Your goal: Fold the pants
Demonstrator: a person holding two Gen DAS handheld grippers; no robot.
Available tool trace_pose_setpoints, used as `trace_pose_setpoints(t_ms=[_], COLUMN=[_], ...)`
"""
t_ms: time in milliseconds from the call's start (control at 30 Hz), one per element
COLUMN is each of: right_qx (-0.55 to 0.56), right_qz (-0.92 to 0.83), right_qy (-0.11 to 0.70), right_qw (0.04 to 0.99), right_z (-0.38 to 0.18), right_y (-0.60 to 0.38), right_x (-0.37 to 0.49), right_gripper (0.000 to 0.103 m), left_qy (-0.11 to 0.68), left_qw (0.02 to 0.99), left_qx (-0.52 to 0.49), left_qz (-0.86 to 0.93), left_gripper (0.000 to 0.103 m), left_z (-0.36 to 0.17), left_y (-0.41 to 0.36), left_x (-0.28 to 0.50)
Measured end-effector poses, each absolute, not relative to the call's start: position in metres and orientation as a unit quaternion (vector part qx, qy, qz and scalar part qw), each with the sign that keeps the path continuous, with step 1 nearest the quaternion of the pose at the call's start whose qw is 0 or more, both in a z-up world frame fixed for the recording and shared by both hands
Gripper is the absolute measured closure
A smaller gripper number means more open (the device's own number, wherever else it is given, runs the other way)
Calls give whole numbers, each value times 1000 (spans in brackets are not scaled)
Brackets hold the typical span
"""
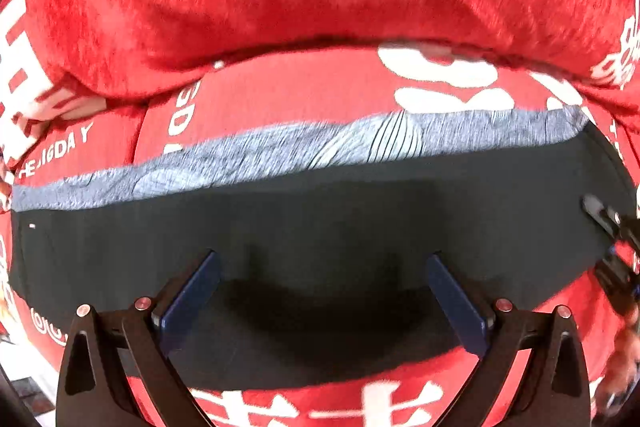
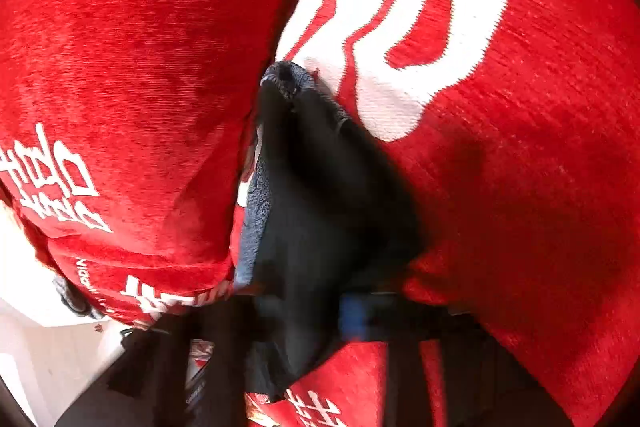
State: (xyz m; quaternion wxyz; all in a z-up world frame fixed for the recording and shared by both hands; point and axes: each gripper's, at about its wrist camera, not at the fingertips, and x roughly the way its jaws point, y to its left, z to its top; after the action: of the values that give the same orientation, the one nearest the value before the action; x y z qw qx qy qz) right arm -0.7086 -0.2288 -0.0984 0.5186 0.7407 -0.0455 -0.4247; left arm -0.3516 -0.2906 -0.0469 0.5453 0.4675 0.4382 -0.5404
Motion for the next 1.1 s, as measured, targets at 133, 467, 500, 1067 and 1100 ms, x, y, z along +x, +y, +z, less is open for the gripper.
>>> trace_pose_setpoints(t_ms=[133, 467, 500, 1067, 1100], right_qx=[714, 606, 594, 425, 421], right_qz=[-424, -440, -441, -472, -470], right_qy=[-32, 90, 102, 349, 367], right_qw=[556, 657, 664, 689, 684], right_z=[-74, 17, 26, 22, 8], right_y=[-228, -244, -245, -217, -216], right_x=[-703, -634, -626, -363, -344], right_gripper=[89, 89, 89, 89, 89], left_qy=[456, 441, 447, 456, 459], left_qw=[527, 516, 514, 584, 587], left_qx=[494, 484, 481, 426, 428], left_qz=[-519, -552, -552, -519, -511], left_gripper=[0, 0, 0, 0, 0], left_z=[-89, -84, -81, -25, -28], left_y=[-288, -292, -290, -196, -190], left_x=[-369, -358, -352, -103, -88])
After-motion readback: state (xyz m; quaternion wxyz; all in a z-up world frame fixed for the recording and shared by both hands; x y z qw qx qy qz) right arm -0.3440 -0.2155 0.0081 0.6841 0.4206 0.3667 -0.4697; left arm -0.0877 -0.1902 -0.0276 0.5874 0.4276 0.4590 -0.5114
